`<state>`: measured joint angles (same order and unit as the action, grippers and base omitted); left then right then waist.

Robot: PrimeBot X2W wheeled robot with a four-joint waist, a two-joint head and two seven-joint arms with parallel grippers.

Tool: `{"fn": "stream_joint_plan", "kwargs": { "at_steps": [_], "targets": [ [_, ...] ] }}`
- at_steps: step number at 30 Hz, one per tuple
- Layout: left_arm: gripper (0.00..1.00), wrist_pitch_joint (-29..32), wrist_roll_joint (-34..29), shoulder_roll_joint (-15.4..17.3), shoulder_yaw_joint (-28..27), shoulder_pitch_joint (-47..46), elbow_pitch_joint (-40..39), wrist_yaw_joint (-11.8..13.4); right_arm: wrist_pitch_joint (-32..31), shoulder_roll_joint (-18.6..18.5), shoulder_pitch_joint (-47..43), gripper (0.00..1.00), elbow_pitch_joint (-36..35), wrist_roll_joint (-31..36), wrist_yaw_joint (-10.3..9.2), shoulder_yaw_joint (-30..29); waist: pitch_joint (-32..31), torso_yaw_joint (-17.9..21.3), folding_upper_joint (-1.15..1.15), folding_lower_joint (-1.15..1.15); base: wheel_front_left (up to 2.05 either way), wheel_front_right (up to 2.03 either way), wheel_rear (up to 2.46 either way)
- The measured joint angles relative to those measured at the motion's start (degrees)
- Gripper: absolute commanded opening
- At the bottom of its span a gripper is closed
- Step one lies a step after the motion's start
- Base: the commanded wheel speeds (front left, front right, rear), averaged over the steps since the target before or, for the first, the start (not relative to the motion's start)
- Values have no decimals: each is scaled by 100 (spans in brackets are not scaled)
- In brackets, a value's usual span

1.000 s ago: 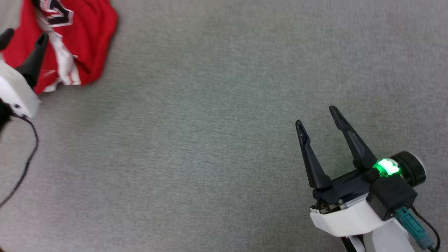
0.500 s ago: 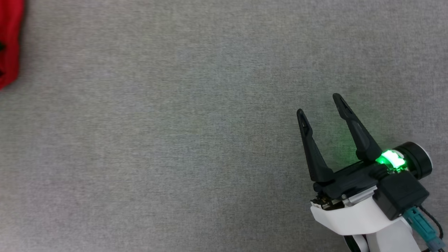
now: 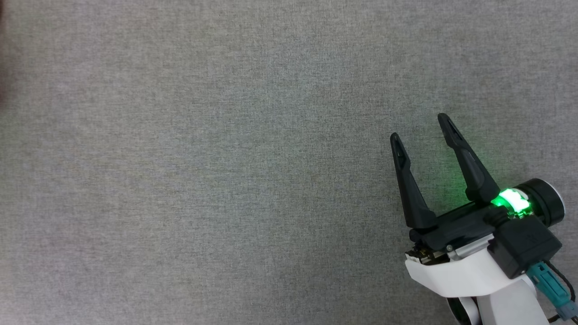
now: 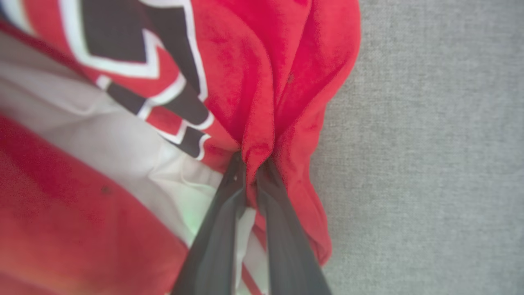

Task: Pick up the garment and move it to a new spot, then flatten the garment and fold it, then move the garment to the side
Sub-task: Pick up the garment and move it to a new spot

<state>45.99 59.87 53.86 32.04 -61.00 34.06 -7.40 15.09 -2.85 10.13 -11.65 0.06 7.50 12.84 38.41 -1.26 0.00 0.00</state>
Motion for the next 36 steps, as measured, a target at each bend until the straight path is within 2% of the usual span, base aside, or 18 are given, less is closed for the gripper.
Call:
{"fn": "stream_joint_plan", "kwargs": {
  "at_steps": [7, 11, 20, 23, 28, 32, 36],
  "targets": [
    [0, -521, 254, -78, 189, 158, -11, 0, 0, 1, -1, 100, 168, 5, 0, 20, -332, -40, 0, 0, 0, 0, 0],
    [0, -862, 249, 20, 455, 348, -298, -1, 0, 1, -42, 100, 266, -54, 0, 29, -651, -51, 0, 0, 0, 0, 0],
    [0, -2459, 532, 59, 500, 605, -1107, -1, 0, 1, -285, 100, 547, -216, 0, -7, -1603, -24, 0, 0, 0, 0, 0],
    [0, -3144, 238, 204, 594, 609, -1671, 0, 0, 0, -355, 100, 603, -303, 0, -58, -1941, 9, 0, 1, 0, 0, 0],
    [0, -4314, -165, 199, 661, 593, -2247, -9, 0, 0, -499, 100, 680, -416, 0, -131, -2425, 90, 0, 2, 0, 0, 0],
    [0, -4860, -294, -4, 609, 549, -2537, 12, 0, 0, -605, 100, 703, -447, 0, -157, -2729, 189, -1, 2, 0, 0, 0],
    [0, -4999, -386, -325, 648, 528, -3002, 219, 0, 0, -684, 100, 701, -466, 0, -235, -2912, 338, 0, 2, 0, 0, 0]
  ]
}}
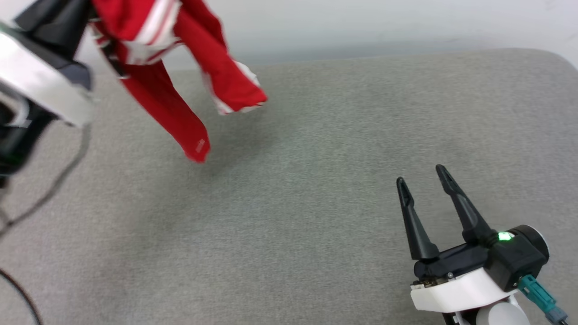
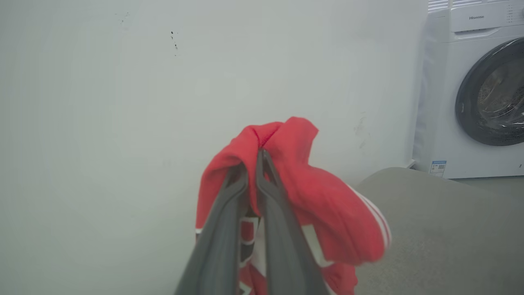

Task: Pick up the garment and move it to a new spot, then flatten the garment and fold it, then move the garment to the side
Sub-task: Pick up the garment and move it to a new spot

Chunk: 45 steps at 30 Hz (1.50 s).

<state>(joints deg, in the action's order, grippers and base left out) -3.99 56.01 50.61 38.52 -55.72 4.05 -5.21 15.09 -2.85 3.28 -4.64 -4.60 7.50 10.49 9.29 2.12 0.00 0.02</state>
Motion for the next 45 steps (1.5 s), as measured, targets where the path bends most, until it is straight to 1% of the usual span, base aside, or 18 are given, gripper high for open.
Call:
{"fn": "stream_joint_plan", "kwargs": {
  "at_steps": [5, 7, 10, 13, 16, 18, 20, 24, 25, 26, 27, 30, 33, 37, 39, 41, 45],
  "targets": [
    [0, 38, -166, -524, 266, 21, -584, 412, 0, -1, -4, 100, -43, -26, 0, -111, -65, 226, 0, 0, 0, 0, 0],
    [0, 86, -382, -717, 477, 65, -711, 583, 0, -1, -5, 100, -69, -25, 0, -127, -45, 314, 0, 0, 0, 0, 0],
    [0, 104, -642, -1020, 777, 222, -695, 824, 0, -1, 0, 100, -92, -24, 0, -155, 26, 445, 0, -1, 0, 0, 0],
    [0, -1, -733, -1457, 1035, 502, -558, 1045, 0, -2, 20, 100, -122, -43, 0, -207, 112, 597, 0, -1, 0, 0, 0],
    [0, -169, -805, -1901, 1272, 700, -328, 1185, 0, -3, 29, 100, -166, -54, 0, -278, 216, 741, 0, -1, 0, 0, 0],
    [0, -231, -954, -2209, 1499, 769, -89, 1221, 0, -2, 42, 100, -191, -67, 0, -360, 295, 831, 0, -1, 0, 0, 0],
    [0, -277, -962, -2584, 1704, 862, 159, 1222, 0, -3, 81, 100, -227, -121, 0, -531, 368, 917, 0, -1, 0, 0, 0],
    [0, -301, -1123, -3257, 2192, 942, 758, 1120, 0, -5, 141, 100, -269, -354, 0, -935, 500, 1060, 0, -2, 0, 0, 0],
    [35, -269, -1145, -3399, 2327, 981, 929, 1071, 0, -5, 156, 100, -266, -377, 0, -1010, 524, 1091, 0, -1, 0, 0, 0],
    [93, -261, -1168, -3526, 2455, 1011, 1084, 1017, 0, -7, 160, 100, -258, -409, 0, -1068, 545, 1112, 0, -2, 0, 0, 0],
    [100, -247, -1224, -3635, 2585, 1032, 1233, 964, 0, -5, 171, 100, -245, -423, 0, -1103, 563, 1125, 0, -2, 0, 0, 0],
    [100, -286, -1402, -3938, 2925, 1052, 1563, 747, 0, -7, 241, 100, -218, -443, 0, -1138, 574, 1116, 0, -2, 0, 0, 0],
    [100, -593, -1441, -4058, 2882, 1051, 1804, 673, 0, -5, 242, 100, -166, -419, 0, -1082, 512, 1059, 0, -2, 0, 0, 0],
    [100, -970, -1443, -4021, 2515, 978, 1907, 700, 0, -4, 209, 100, -92, -344, 0, -955, 354, 925, 0, -2, 0, 0, 0],
    [100, -1057, -1493, -3871, 2240, 970, 1898, 794, 0, -3, 170, 100, -65, -303, 0, -903, 244, 848, 0, -2, 0, 0, 0],
    [100, -1090, -1612, -3640, 1878, 984, 1825, 944, 0, -4, 101, 100, -32, -276, 0, -886, 125, 763, 0, -2, 0, 0, 0],
    [100, -1101, -2024, -3133, 820, 1378, 1285, 1217, 0, -3, 60, 100, 1, -181, 0, -849, -120, 577, 0, -2, 0, 0, 0]
  ]
}}
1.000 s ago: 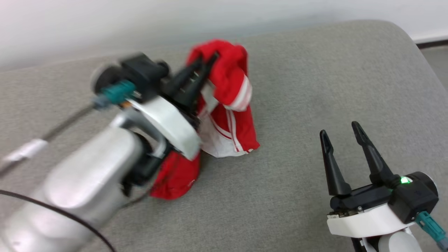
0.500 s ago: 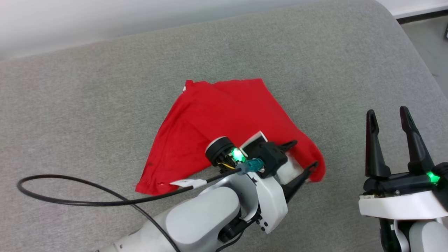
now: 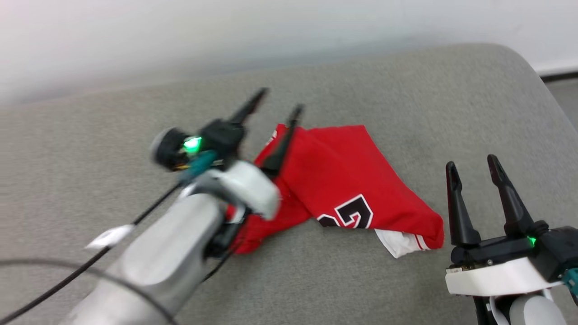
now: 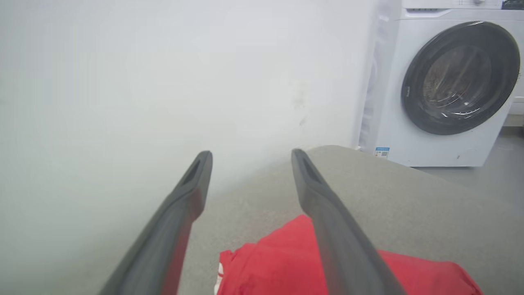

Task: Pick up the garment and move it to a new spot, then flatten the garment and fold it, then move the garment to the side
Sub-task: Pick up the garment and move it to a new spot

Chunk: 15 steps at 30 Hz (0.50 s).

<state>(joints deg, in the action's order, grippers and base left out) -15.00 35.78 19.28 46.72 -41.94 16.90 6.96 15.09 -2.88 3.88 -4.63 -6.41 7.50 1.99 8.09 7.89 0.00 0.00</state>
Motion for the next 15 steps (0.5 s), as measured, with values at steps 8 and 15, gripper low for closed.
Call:
{"fn": "stream_joint_plan", "kwargs": {
  "at_steps": [8, 15],
  "targets": [
    [100, -7, -686, 624, -1689, 1641, -878, 220, 0, -2, -177, 100, 30, 112, 0, -12, -411, -376, 0, 0, 0, 0, 0],
    [100, -7, -1180, 391, -2618, 3099, -1621, 162, 0, -2, -258, 100, -15, 103, 0, 105, -569, -579, 0, 0, 0, 0, 0]
  ]
}}
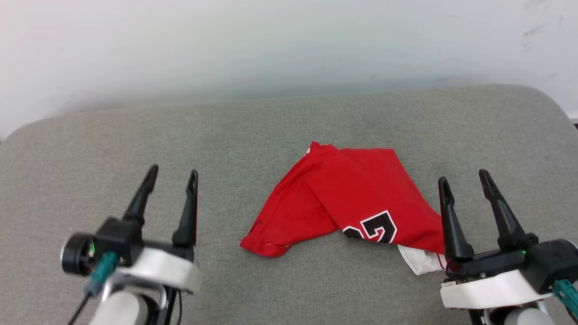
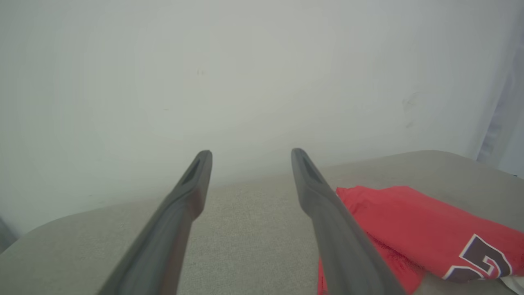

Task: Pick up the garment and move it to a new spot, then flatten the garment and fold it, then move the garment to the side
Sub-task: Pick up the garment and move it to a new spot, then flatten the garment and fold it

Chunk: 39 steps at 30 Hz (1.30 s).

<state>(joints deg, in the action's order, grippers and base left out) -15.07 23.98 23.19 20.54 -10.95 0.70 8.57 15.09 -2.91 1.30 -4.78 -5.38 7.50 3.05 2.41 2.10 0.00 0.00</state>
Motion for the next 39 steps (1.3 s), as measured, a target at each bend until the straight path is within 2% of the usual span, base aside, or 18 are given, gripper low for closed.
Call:
{"fn": "stream_joint_plan", "kwargs": {
  "at_steps": [9, 16, 20, 25, 34, 39],
  "targets": [
    [100, 0, -557, -948, -890, 1242, -500, -155, 0, 1, -144, 100, -11, -83, 0, 62, -100, -24, 0, 0, 0, 0, 0],
    [100, 0, -870, -1529, -1466, 1659, -571, -620, 0, 1, -156, 100, -14, -113, 0, 52, -152, -32, 0, 0, 0, 0, 0],
    [100, 0, -1103, -1681, -1582, 1661, -485, -860, 0, 1, -155, 100, -15, -96, 0, 85, -145, -40, 0, 0, 0, 0, 0],
    [100, 0, -1083, -1851, -1726, 1662, -360, -1114, 0, 1, -155, 100, -23, -68, 0, 133, -132, -19, 0, 0, 0, 0, 0],
    [100, 1, -1291, -1847, -1640, 1615, -21, -1374, 0, 0, -154, 100, -48, -68, 0, 165, 24, 51, 0, 0, 0, 0, 0],
    [100, 728, -1215, -1652, -1220, 1188, 99, -1515, 0, 1, -126, 100, -65, -53, 0, 167, 213, 81, 0, 0, 0, 0, 0]
  ]
}}
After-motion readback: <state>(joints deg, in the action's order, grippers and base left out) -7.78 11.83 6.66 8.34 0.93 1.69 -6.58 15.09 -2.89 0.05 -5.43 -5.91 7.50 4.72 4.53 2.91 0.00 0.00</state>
